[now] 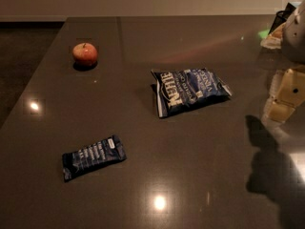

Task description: Pick rxbar blueberry

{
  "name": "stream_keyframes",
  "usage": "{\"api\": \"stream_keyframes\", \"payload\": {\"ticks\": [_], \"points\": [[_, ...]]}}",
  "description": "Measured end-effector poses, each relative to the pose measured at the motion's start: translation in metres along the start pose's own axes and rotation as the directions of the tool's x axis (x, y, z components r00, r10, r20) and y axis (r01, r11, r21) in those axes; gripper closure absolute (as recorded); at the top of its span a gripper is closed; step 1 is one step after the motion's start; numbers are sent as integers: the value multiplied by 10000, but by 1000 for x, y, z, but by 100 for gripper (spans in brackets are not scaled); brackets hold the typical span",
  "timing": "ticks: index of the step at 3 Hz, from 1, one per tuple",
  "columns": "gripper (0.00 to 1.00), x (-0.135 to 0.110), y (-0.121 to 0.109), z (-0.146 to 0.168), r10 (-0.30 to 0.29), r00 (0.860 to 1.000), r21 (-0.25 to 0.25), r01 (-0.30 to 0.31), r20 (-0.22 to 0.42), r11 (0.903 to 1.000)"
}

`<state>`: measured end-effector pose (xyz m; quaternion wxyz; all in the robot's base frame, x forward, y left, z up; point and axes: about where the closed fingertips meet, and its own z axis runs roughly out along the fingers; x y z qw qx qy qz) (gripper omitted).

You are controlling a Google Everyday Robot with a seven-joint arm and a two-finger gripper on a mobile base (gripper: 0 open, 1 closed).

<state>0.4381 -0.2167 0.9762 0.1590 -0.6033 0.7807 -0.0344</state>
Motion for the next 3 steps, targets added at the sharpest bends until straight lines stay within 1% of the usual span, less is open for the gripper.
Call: {"api": "stream_keyframes", "payload": {"ticks": [1,2,3], "points": [[0,-1,0,0,-9,10000,16,9,13,10000],[0,-15,1,0,-303,9992,-14,303,246,9995],[0,-47,3,9,-889,9929,-273,913,790,9954]]}}
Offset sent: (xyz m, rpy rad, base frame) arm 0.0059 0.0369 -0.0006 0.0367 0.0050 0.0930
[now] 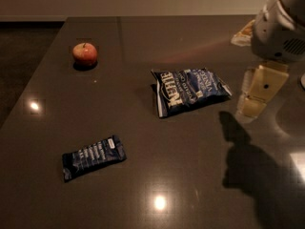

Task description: Pick rxbar blueberry

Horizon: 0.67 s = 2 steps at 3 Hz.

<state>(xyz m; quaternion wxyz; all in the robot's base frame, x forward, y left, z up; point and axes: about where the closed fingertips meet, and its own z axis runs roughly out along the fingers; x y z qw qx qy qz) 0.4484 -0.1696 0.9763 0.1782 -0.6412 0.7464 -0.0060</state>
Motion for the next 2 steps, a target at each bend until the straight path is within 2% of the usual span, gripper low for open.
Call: {"api": "stream_keyframes", "payload": {"ticks": [1,2], "points": [[0,-40,1,24,-850,9954,-508,872,432,9949],[0,-104,23,76,-2245,9694,-1490,2376,996,9599]]}}
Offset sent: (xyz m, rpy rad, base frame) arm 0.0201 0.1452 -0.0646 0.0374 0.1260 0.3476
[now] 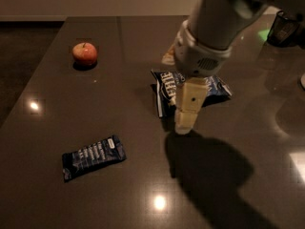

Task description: Pick rxbar blueberry

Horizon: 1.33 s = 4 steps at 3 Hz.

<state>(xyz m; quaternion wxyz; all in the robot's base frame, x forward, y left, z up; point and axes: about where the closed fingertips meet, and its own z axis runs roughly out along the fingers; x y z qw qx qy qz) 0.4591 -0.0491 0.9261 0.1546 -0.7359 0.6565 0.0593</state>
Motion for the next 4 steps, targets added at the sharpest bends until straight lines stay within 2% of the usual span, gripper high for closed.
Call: {"api": "stream_keyframes", "payload": {"ticks": [1,2,3,4], "points": [[0,-31,11,30,-700,9973,-544,710,211,9960],[0,-66,37,61,-1377,9894,-990,1417,462,9849],[0,-88,52,80,-1762,9823,-1202,1828,635,9758],[0,-129,63,115,-2320,9681,-1590,2448,951,9565]]}}
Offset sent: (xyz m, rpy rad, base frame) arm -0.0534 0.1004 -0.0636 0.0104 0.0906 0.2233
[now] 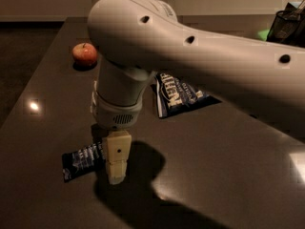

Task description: Pick rxbar blueberry

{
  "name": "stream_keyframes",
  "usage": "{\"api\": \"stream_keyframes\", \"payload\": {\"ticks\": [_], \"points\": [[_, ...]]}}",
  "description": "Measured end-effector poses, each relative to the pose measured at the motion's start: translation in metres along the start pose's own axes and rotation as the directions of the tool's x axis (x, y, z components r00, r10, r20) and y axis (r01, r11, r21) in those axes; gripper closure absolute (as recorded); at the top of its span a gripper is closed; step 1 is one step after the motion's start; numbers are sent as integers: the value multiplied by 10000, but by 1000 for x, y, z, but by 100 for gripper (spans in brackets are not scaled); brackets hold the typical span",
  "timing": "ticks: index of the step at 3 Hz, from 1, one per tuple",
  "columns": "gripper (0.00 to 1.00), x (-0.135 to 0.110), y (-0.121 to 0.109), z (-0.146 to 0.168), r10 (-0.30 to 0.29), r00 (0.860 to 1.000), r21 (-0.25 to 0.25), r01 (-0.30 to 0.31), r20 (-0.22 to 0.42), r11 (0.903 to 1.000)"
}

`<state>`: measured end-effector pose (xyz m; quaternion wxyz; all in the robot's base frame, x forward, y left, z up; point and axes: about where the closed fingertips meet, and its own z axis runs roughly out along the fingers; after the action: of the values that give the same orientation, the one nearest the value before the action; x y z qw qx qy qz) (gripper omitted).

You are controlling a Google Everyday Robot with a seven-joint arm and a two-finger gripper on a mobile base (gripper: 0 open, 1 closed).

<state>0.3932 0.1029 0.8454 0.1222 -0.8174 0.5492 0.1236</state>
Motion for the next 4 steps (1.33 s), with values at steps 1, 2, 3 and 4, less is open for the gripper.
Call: {"api": "stream_keyframes", "payload": {"ticks": [1,2,3,4], "points": [[0,-3,-4,10,-41,10000,-78,41,-57,10000],[9,-3,-4,16,-39,9999,-152,38,-119,9999],[33,-2,-3,18,13,9999,-189,-16,-160,9998],[56,0,-2,16,74,9998,-199,-77,-157,9998]]}}
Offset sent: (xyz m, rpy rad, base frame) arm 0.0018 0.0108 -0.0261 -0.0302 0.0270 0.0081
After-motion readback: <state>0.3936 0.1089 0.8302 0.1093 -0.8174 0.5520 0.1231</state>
